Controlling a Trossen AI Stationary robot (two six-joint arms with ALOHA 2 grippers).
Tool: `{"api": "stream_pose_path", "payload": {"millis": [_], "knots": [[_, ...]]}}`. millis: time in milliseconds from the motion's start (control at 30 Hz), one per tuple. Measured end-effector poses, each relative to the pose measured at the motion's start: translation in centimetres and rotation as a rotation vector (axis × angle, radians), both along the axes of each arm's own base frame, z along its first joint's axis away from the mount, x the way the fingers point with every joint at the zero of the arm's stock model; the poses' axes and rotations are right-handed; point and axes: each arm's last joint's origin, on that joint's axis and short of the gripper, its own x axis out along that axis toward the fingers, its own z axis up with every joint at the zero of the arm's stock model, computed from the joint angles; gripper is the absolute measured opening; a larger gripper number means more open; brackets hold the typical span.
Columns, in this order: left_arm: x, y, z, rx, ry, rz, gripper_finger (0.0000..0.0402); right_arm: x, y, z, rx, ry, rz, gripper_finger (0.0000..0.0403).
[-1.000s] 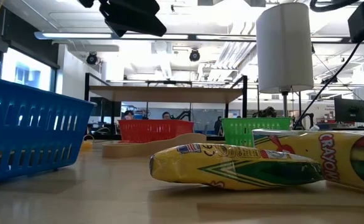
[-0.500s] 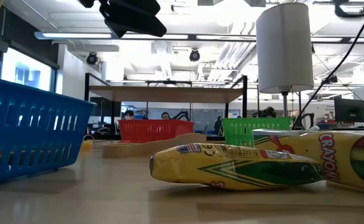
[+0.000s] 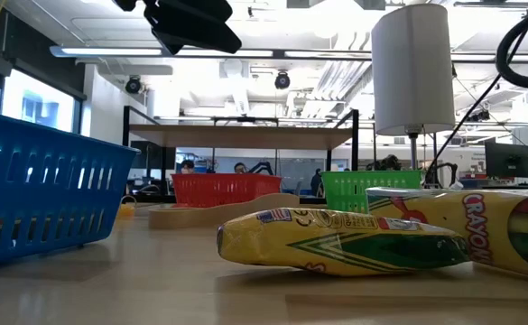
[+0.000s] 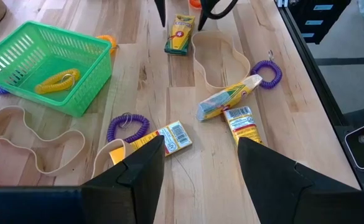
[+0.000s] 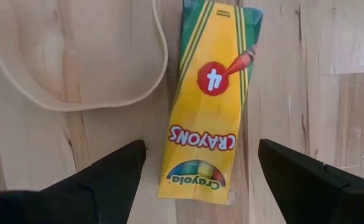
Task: Pick & Place Office Desk Supplies
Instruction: Put the yellow crayon box into the red bin
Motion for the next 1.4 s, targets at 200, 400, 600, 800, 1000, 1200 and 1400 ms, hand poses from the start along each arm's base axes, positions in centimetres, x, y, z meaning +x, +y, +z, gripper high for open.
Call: {"api": "stream_pose_path", "payload": {"millis": [200,400,600,800,1000,1200,1400], "knots": [[0.0,0.0,0.0,0.0,0.0,-0.001,0.0195,0.3,-0.1,0.0,-0.017,-0.041,-0.011,0.0309],[0.0,0.0,0.0,0.0,0.0,0.0,0.0195,0.9,-0.6,-0.1,0.022,-0.018,-0.05,0.0309],[0.0,0.0,0.0,0.001,0.001,-0.001,0.0195,1.3,-0.7,-0.1,0.042,-0.021,-0.062,0.0308],[0.0,0.0,0.0,0.001,0.001,0.0,0.0195,1.4,-0.6,-0.1,0.051,-0.031,-0.065,0.0267],[0.0,0.0,0.0,0.001,0.001,0.0,0.0195,1.4,-0.5,-0.1,0.064,-0.035,-0.057,0.0187],[0.0,0.0,0.0,0.001,0.001,0.0,0.0195,1.5,-0.5,-0.1,0.068,-0.045,-0.062,0.0114],[0.0,0.0,0.0,0.001,0.001,0.0,0.0195,1.7,-0.3,0.2,0.093,-0.034,-0.059,0.0094]]}}
